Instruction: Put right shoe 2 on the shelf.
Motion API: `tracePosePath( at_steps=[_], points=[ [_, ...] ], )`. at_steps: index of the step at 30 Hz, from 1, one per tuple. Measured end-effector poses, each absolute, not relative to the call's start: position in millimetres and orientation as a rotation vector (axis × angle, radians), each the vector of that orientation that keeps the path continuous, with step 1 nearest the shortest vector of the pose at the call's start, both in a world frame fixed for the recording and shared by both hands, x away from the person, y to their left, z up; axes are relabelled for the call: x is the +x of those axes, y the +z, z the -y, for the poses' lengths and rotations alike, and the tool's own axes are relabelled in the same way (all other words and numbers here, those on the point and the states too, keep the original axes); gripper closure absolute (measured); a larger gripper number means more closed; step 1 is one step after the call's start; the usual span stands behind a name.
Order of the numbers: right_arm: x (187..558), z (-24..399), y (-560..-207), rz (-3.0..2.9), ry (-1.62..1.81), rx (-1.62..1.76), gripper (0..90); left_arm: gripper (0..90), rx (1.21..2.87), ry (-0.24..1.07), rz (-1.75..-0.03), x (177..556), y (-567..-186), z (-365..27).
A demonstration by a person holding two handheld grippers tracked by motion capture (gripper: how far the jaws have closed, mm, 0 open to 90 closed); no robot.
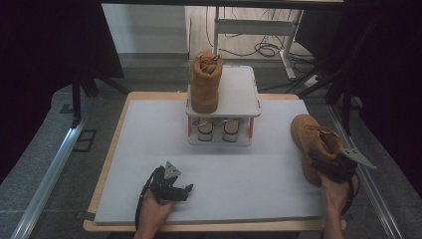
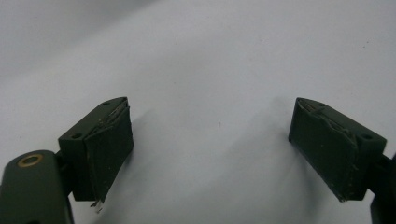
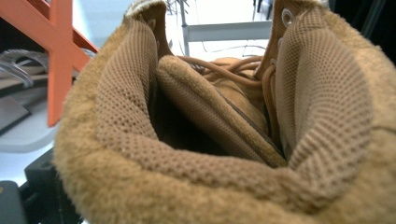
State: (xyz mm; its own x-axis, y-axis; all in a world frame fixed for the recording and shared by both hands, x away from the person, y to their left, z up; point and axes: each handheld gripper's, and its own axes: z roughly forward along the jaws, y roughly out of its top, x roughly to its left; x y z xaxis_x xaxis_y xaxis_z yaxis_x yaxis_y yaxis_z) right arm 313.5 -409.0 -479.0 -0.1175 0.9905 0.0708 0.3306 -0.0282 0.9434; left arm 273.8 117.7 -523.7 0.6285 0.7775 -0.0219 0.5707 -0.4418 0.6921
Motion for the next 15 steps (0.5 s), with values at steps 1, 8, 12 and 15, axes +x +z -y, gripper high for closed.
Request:
tracePosePath(
  at_steps=[1,8,12,15],
  points=[
    [313.6,408.7,-479.2,-1.531,1.165,1.424,0.0,13.5,2.173,0.394,-1.050,273.8,-523.7,-117.7],
    [313.0,405.2,-479.1,-1.516,1.127,1.387,8.6,13.4,2.174,0.394,-1.050,273.9,-523.6,-117.7],
    [310.5,405.6,-478.2,-1.507,1.132,1.391,18.9,13.4,2.174,0.395,-1.049,273.9,-523.6,-117.7],
    [309.1,405.6,-476.5,-1.521,1.132,1.395,27.1,13.4,2.173,0.394,-1.049,273.9,-523.7,-117.7]
  ],
)
